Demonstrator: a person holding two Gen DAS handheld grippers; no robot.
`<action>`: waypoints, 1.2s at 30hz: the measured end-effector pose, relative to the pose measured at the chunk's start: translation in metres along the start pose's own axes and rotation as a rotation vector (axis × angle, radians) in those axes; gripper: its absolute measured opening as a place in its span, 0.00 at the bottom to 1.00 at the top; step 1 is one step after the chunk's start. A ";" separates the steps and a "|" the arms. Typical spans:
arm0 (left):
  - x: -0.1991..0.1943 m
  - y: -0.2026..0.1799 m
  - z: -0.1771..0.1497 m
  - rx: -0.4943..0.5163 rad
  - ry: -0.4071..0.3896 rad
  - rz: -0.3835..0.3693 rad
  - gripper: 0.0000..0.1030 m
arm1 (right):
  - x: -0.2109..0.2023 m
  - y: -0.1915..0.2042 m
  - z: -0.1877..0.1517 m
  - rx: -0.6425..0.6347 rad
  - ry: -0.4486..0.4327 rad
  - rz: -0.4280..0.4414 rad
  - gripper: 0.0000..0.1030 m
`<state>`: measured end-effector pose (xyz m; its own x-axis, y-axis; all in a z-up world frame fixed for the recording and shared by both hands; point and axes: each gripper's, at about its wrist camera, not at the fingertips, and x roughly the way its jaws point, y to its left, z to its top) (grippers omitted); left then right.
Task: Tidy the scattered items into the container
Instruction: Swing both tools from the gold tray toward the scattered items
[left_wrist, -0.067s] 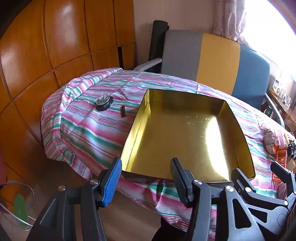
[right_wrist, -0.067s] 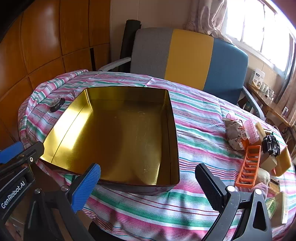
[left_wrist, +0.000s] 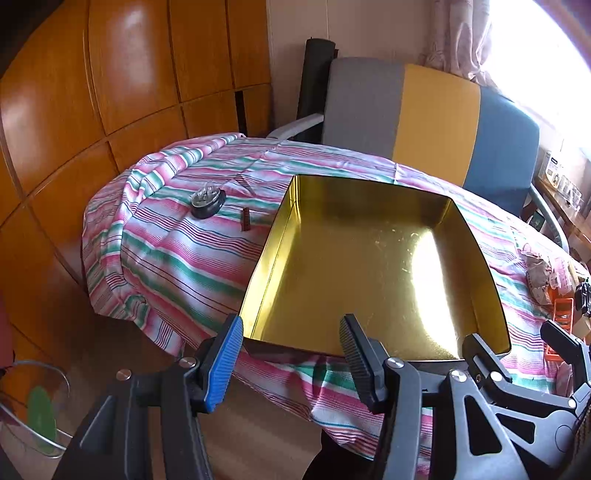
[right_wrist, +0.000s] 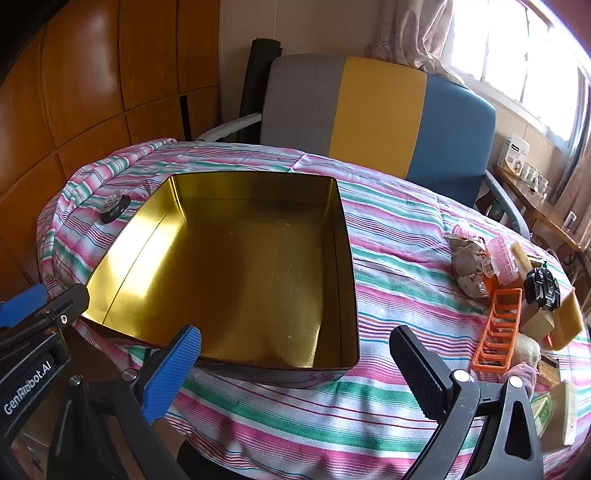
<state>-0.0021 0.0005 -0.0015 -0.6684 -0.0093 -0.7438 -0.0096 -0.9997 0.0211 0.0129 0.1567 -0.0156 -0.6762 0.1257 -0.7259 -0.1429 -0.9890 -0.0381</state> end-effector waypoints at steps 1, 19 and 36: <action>0.001 0.000 0.000 0.002 0.005 0.001 0.54 | 0.000 -0.001 0.000 0.001 0.000 0.001 1.00; 0.001 -0.039 -0.010 0.118 0.042 -0.073 0.54 | 0.004 -0.029 -0.007 0.034 0.021 0.028 1.00; -0.018 -0.184 -0.058 0.645 0.074 -0.502 0.54 | -0.051 -0.204 -0.073 0.323 0.013 0.092 1.00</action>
<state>0.0552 0.1837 -0.0311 -0.4200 0.4118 -0.8087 -0.7350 -0.6770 0.0369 0.1290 0.3462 -0.0207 -0.6879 0.0334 -0.7251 -0.3047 -0.9199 0.2467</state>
